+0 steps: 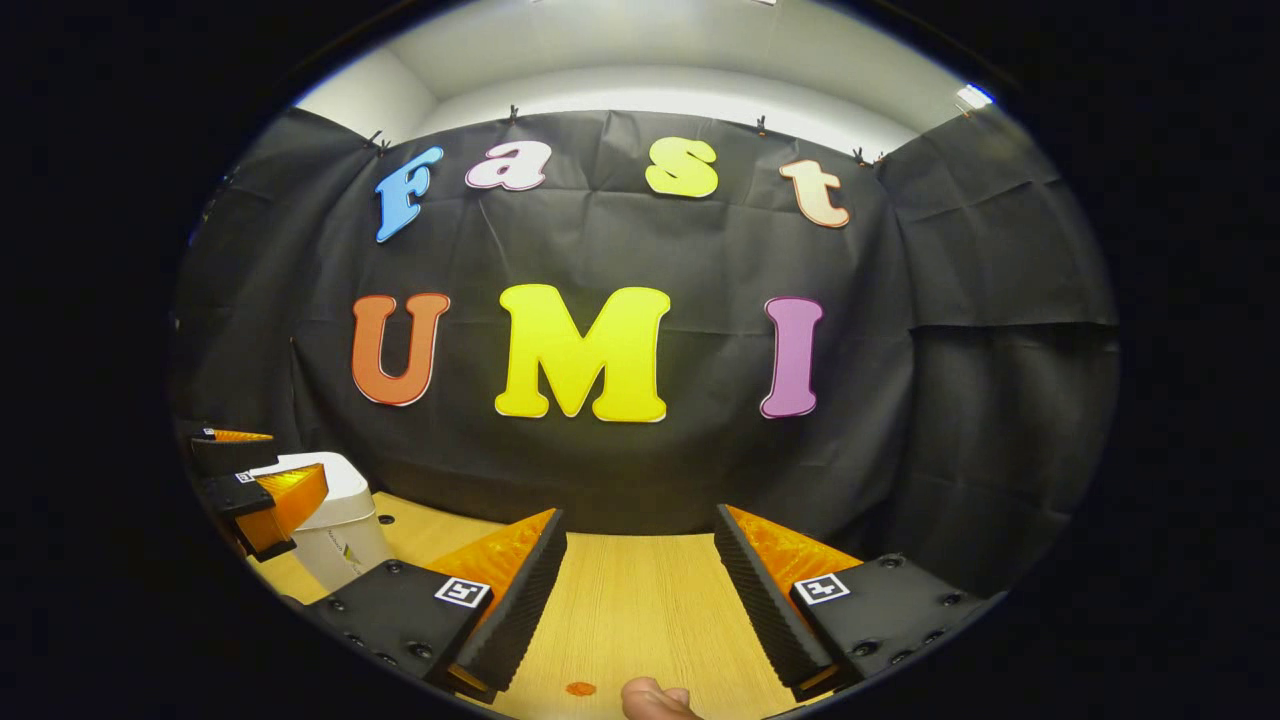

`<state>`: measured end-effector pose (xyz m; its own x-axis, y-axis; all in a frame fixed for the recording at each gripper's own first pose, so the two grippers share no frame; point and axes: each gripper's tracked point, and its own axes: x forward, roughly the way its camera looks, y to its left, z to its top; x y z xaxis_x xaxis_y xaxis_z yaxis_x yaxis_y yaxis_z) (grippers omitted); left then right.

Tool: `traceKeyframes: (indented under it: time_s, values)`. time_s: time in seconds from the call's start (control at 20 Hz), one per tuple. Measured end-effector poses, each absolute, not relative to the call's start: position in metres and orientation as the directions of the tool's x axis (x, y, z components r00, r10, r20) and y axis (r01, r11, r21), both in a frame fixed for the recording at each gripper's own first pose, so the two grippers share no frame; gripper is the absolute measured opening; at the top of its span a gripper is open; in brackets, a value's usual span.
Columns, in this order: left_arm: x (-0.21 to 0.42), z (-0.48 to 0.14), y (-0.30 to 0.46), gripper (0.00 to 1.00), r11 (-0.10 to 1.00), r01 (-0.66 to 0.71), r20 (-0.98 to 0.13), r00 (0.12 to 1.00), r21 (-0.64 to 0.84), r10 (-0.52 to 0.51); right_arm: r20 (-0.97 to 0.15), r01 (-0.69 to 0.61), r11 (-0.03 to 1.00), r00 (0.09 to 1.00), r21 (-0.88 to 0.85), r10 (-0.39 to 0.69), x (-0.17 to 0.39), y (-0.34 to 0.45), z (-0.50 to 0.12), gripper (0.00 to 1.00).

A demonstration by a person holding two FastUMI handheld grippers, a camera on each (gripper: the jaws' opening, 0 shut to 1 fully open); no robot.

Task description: Press the lid of the desktop garbage bin to open it, pick up the crumpled paper on the desktop and throw it into the bin, then pick up the pop can on the desktop and drop it into the bin, and finally close the garbage bin lid.

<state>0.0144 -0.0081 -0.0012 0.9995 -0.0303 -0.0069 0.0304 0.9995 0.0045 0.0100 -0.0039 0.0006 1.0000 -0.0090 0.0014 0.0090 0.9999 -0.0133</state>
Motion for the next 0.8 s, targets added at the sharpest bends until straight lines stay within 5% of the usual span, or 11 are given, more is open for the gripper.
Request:
traceKeyframes:
  time_s: [0.6,0.65,0.7,0.8]
  values:
    - [0.019,-0.015,-0.008,0.98,0.999,0.05,-0.05,0.997,0.001,-0.05,-0.014,0.02,1.0,1.0,-0.023,-0.02,0.012,-0.004,-0.007,0.94]
    - [0.018,-0.02,-0.008,0.83,0.999,0.05,-0.068,0.996,-0.007,-0.051,-0.017,0.015,1.0,1.0,-0.024,-0.015,0.012,-0.002,-0.007,0.94]
    - [0.019,-0.024,0.0,0.83,1.0,0.025,-0.082,0.996,-0.011,-0.025,-0.021,0.012,1.0,1.0,-0.026,-0.013,0.012,0.0,-0.01,0.94]
    - [0.02,-0.031,0.009,0.56,1.0,-0.004,-0.104,0.995,-0.018,0.002,-0.029,0.006,0.999,1.0,-0.031,-0.007,0.013,0.003,-0.013,0.94]
